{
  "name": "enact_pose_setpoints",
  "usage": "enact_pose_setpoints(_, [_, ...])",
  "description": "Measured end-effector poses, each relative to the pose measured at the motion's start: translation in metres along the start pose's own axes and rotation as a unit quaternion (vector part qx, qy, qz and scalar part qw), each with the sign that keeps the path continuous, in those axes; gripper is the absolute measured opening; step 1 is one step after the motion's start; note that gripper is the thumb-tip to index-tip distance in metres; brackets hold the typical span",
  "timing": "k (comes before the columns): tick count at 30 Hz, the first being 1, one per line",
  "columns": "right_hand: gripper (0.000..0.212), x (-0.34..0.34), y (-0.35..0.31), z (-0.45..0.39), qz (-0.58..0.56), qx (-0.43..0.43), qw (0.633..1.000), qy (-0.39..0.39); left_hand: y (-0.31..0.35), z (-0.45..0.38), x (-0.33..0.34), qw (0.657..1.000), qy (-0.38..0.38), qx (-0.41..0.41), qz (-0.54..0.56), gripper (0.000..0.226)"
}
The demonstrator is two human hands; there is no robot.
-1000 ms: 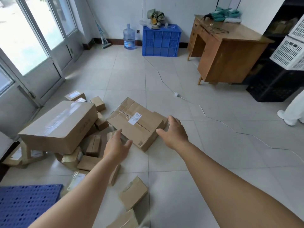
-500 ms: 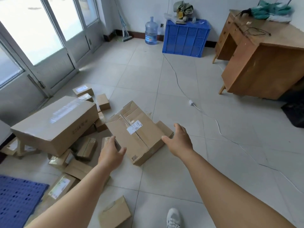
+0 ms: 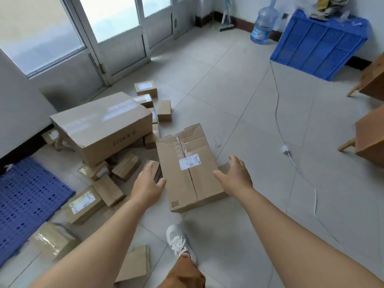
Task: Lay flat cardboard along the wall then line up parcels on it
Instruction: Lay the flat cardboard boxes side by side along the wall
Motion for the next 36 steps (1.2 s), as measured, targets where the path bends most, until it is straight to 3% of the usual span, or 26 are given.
enact_pose_setpoints(13, [0.079, 0.060, -0.016, -0.211, 0.036, 0.034, 0.996, -0.068, -0.004, -0.188, 0.039, 0.991, 0.003, -0.127, 0.048, 0.076])
enact_pose_setpoints(24, [0.089, 0.168, 0.057, -0.363, 0.064, 0.054, 0.989, -0.118, -0.069, -0.310, 0.149, 0.975, -0.004, -0.217, 0.045, 0.078])
enact_pose_setpoints(30, [0.092, 0.235, 0.118, -0.426, 0.137, 0.049, 0.981, -0.131, -0.120, -0.368, 0.230, 0.965, -0.032, -0.256, 0.046, 0.081])
enact_pose_setpoints(36, [0.115, 0.282, 0.163, -0.466, 0.130, 0.080, 0.984, -0.095, -0.161, -0.413, 0.293, 0.950, -0.054, -0.296, 0.086, 0.094])
Point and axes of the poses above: each hand's wrist, its own z-axis away from the middle knuckle, its own x-axis out of the palm, y = z × x, the point moved 4 cm from there along -z, towards the middle knuckle, and after that the axes turned 4 degrees about -x, right-handed, at the moved point
